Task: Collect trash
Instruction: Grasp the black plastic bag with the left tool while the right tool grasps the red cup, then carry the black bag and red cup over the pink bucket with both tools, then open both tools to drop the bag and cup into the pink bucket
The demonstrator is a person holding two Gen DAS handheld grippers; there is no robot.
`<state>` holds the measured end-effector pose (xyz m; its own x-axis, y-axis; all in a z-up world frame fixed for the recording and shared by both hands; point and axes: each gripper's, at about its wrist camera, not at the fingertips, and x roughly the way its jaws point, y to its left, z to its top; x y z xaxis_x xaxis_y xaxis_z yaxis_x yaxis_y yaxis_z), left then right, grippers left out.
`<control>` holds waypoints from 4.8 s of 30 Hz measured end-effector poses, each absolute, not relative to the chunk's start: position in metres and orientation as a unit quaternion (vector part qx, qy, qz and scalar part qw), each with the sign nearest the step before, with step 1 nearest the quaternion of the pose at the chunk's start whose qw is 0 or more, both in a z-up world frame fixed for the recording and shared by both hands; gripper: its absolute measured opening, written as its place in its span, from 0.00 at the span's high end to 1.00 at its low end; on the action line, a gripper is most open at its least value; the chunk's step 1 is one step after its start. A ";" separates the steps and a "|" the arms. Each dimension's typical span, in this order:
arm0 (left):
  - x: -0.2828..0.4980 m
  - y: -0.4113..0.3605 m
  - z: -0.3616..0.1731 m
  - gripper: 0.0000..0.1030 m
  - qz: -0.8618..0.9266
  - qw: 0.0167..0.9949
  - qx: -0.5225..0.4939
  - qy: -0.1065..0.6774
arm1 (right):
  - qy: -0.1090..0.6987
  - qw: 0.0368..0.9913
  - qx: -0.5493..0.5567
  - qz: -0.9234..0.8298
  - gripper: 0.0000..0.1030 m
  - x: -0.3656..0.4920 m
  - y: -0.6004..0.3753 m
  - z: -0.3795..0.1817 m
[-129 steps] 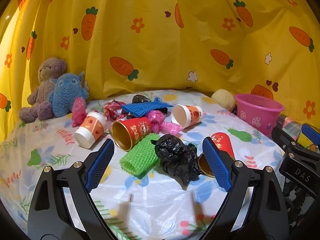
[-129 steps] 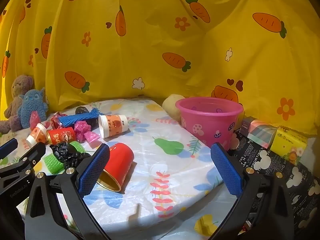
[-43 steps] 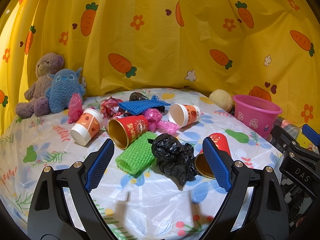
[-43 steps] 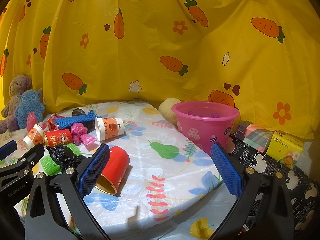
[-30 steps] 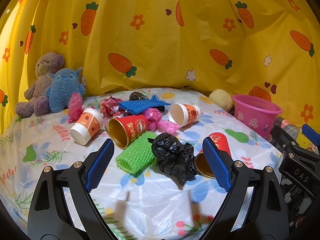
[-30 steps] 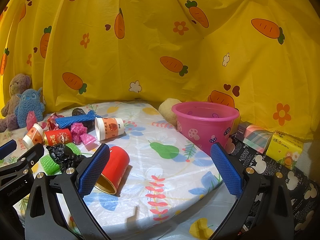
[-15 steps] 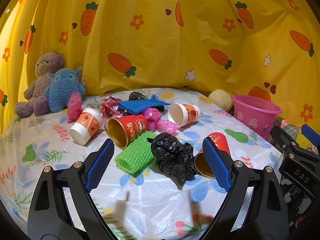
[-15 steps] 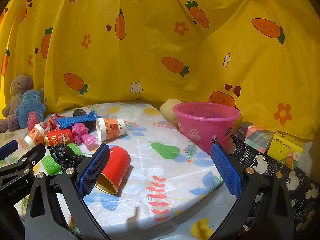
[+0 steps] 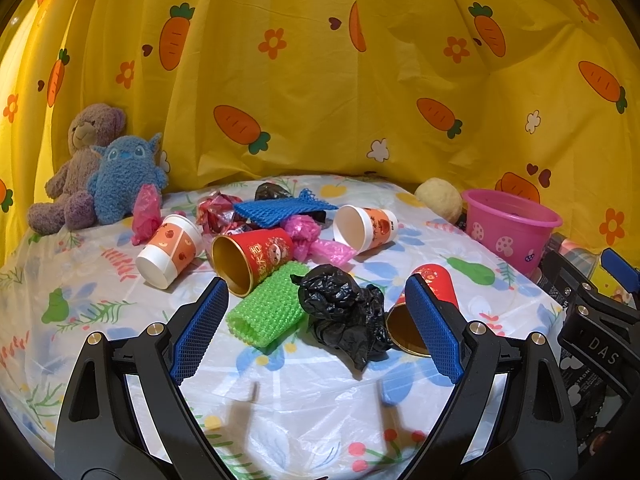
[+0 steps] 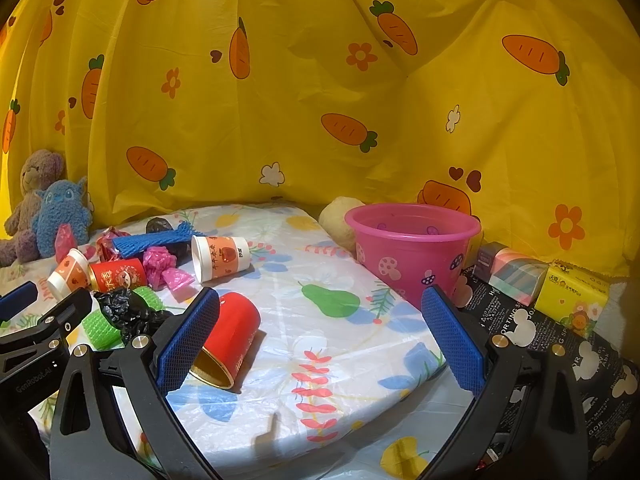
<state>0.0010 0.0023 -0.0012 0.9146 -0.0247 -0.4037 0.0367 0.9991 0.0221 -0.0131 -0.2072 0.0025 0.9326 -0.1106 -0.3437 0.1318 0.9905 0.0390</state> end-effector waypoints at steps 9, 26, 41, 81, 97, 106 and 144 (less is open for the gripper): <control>-0.002 -0.003 -0.008 0.14 -0.014 0.981 0.003 0.196 | 0.169 0.984 0.030 -0.046 0.05 -0.010 -0.202 -0.003; -0.006 0.023 -0.028 0.20 -0.019 0.982 0.000 0.189 | 0.224 0.974 -0.002 0.034 0.37 0.013 -0.164 -0.051; 0.044 -0.003 -0.047 0.46 -0.075 0.961 -0.015 0.266 | 0.266 0.963 0.002 0.039 0.89 0.044 -0.167 -0.072; 0.144 -0.172 0.069 0.97 -0.265 0.945 -0.010 0.192 | 0.139 0.978 0.054 -0.144 0.96 0.091 -0.333 0.025; 0.247 -0.266 0.015 0.97 -0.316 0.910 -0.002 0.269 | 0.183 0.961 0.087 -0.185 0.96 0.158 -0.390 0.004; 0.266 -0.280 -0.005 0.97 -0.327 0.895 -0.007 0.302 | 0.209 0.954 0.098 -0.192 0.96 0.177 -0.404 -0.010; 0.230 -0.215 0.012 0.07 -0.226 0.940 -0.025 0.255 | 0.205 0.959 0.102 -0.166 0.28 0.158 -0.394 -0.002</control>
<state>0.2298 -0.2146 0.0122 0.7677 -0.4371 -0.4685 0.4119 0.8968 -0.1617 0.1578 -0.3937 -0.0025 0.8610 -0.2769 -0.4267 0.3604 0.9240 0.1275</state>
